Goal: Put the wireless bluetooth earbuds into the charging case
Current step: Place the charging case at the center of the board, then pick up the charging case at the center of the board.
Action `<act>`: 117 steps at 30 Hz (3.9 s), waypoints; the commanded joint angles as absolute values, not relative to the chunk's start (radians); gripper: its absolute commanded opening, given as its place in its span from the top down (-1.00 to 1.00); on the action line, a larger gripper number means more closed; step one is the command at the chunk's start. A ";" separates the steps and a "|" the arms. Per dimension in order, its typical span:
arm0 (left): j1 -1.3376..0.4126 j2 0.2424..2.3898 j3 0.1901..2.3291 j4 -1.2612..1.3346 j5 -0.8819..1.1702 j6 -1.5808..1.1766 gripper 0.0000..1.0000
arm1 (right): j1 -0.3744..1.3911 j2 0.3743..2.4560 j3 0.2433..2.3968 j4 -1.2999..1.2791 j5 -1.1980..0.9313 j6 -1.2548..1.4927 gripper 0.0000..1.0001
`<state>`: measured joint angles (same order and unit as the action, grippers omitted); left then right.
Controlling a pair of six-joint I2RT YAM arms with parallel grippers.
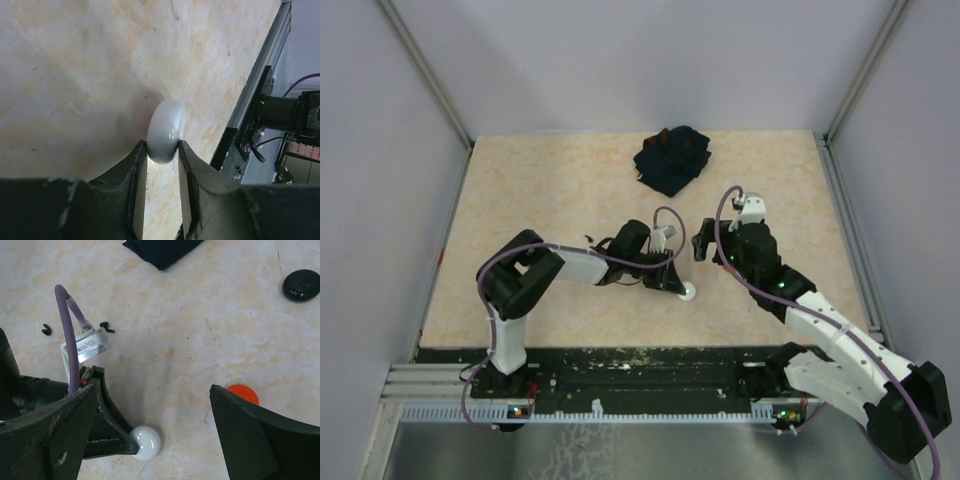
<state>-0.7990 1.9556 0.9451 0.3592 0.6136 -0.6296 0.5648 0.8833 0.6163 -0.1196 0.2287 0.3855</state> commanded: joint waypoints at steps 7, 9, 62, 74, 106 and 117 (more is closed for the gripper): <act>-0.810 1.920 0.998 0.205 0.504 -0.506 -0.11 | 0.557 0.952 0.708 -0.139 0.264 0.362 -0.92; -0.809 1.893 0.994 0.185 0.474 -0.482 -0.19 | 0.557 0.966 0.730 -0.162 0.287 0.351 -0.97; -0.333 1.295 0.951 -0.287 0.178 -0.099 -0.99 | 0.086 1.967 1.391 -0.271 0.204 0.227 -0.55; -0.331 1.299 0.950 -0.287 0.198 -0.086 -0.95 | 0.077 2.023 1.394 -0.253 0.181 0.189 -0.24; -0.329 1.240 0.936 -0.240 0.352 -0.099 -0.84 | 0.234 1.629 1.138 -0.143 0.018 0.000 0.06; -0.331 1.192 0.935 -0.182 0.600 -0.134 -0.76 | 0.454 1.395 1.112 -0.237 -0.134 -0.175 0.07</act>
<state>-0.3355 1.2140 0.9382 -0.2314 0.4587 -0.1085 0.3840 1.4914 1.1191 -0.2211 -0.0486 -0.0795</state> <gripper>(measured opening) 0.889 0.512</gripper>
